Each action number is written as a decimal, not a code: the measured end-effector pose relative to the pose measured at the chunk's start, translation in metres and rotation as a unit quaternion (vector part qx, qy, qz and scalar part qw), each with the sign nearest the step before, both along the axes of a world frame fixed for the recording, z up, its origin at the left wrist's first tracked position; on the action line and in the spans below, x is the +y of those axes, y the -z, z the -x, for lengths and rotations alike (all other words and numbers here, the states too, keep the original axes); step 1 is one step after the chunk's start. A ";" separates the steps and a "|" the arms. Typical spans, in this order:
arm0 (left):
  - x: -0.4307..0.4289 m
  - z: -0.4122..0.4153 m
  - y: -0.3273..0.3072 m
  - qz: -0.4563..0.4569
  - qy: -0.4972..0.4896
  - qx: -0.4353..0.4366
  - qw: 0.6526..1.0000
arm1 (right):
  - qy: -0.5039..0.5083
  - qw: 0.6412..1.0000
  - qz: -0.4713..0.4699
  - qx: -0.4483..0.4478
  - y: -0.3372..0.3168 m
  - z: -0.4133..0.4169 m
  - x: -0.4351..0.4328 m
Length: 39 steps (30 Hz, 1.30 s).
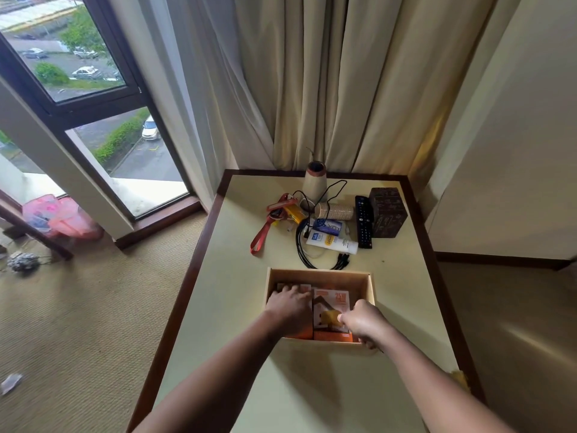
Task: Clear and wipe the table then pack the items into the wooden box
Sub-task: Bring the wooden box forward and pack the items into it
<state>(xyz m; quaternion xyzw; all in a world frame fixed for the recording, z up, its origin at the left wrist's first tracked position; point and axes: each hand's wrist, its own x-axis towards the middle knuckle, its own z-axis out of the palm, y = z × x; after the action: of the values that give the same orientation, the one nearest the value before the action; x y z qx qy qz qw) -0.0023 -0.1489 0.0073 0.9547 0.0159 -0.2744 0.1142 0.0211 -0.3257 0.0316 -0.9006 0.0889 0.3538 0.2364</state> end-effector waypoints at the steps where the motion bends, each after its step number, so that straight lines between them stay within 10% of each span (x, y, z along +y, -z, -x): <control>1: 0.004 -0.002 0.000 -0.007 0.015 0.001 1.000 | -0.004 1.000 0.008 -0.012 0.002 0.000 0.002; 22: 0.024 -0.004 0.021 -0.004 0.077 -0.059 0.995 | -0.015 0.994 0.016 -0.109 0.045 0.000 0.027; 33: 0.040 -0.071 -0.012 0.146 -0.040 -0.177 0.973 | -0.046 0.935 -0.088 -0.340 0.008 -0.064 0.019; 39: 0.036 -0.160 -0.015 0.182 -0.102 -0.219 0.953 | -0.045 0.955 -0.044 -0.289 0.027 -0.143 0.019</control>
<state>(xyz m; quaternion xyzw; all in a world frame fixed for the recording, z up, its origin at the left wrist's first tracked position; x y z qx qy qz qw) 0.1576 -0.1127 0.0224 0.9478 0.0376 -0.0442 0.3136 0.1639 -0.3070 0.0042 -0.9561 -0.0402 0.0919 0.2754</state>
